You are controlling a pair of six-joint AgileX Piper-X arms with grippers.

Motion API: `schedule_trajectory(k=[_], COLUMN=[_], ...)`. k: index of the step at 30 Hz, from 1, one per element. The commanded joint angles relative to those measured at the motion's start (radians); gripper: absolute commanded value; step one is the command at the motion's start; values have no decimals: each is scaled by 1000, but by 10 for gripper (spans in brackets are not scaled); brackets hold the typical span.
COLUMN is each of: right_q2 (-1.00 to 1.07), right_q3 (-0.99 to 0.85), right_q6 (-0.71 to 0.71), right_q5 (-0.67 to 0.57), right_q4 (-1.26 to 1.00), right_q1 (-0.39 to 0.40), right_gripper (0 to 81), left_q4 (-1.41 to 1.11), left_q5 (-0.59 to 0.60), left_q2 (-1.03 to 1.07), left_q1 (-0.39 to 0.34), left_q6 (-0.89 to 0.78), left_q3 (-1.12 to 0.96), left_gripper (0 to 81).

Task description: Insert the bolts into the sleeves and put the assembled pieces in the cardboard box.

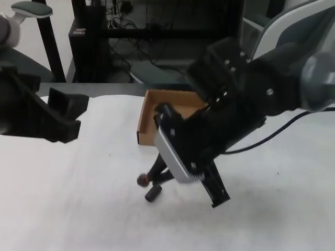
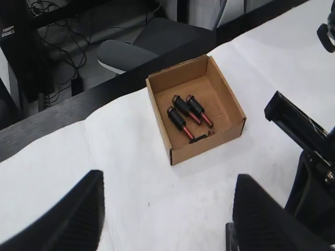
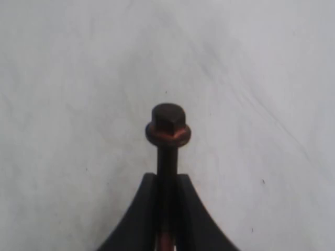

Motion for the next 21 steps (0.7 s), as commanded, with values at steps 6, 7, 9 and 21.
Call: schedule_trajectory(k=[6, 7, 9, 21], right_q2=[-77, -79, -80, -118], right_q3=[-5, -5, -5, -3], right_q6=[685, 762, 912, 1291], right_q5=[90, 99, 101, 286], right_q4=[2, 2, 2, 32], right_q1=[3, 3, 3, 91], right_gripper=[4, 4, 4, 4], left_q4=[28, 43, 74, 166], left_q5=[6, 6, 26, 50], left_q2=[-25, -25, -25, -6], left_q1=[1, 1, 1, 1], left_q6=[-59, -59, -59, 54], left_q3=[-68, -74, -83, -90], left_gripper=[700, 700, 700, 700])
